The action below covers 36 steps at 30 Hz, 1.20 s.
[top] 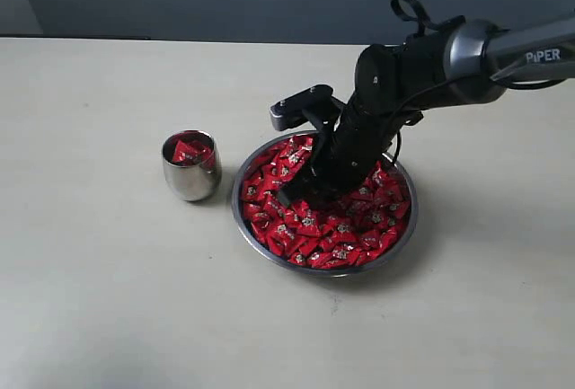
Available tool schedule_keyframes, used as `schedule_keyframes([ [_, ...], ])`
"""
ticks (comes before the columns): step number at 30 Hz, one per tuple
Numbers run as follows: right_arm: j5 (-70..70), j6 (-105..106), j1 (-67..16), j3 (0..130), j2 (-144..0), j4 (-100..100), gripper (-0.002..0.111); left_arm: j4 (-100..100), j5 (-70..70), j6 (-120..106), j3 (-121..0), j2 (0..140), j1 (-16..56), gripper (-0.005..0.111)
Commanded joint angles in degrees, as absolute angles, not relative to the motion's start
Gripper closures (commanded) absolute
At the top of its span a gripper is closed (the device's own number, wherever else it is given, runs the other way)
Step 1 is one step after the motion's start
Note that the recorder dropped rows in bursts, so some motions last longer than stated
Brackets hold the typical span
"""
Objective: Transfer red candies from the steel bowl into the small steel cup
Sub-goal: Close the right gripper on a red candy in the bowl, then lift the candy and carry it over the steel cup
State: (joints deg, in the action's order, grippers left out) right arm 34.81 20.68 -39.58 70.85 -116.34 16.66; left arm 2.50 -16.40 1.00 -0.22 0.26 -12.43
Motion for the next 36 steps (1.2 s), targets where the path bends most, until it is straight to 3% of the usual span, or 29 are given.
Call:
schedule_keyframes([
  [1, 39.1, 21.0, -39.5, 74.3, -115.8, 16.1, 0.108, 2.6, -16.3, 1.1, 0.0, 0.0, -12.5, 0.106],
  [21, 41.0, 23.8, -39.6, 92.5, -114.5, 24.4, 0.108, 2.6, -16.3, 1.1, 0.0, 0.0, -12.5, 0.106],
  [36, 45.0, 25.1, -47.7, 105.7, -125.6, 24.8, 0.109, 2.6, -16.3, 1.1, 0.0, 0.0, -12.5, 0.106],
])
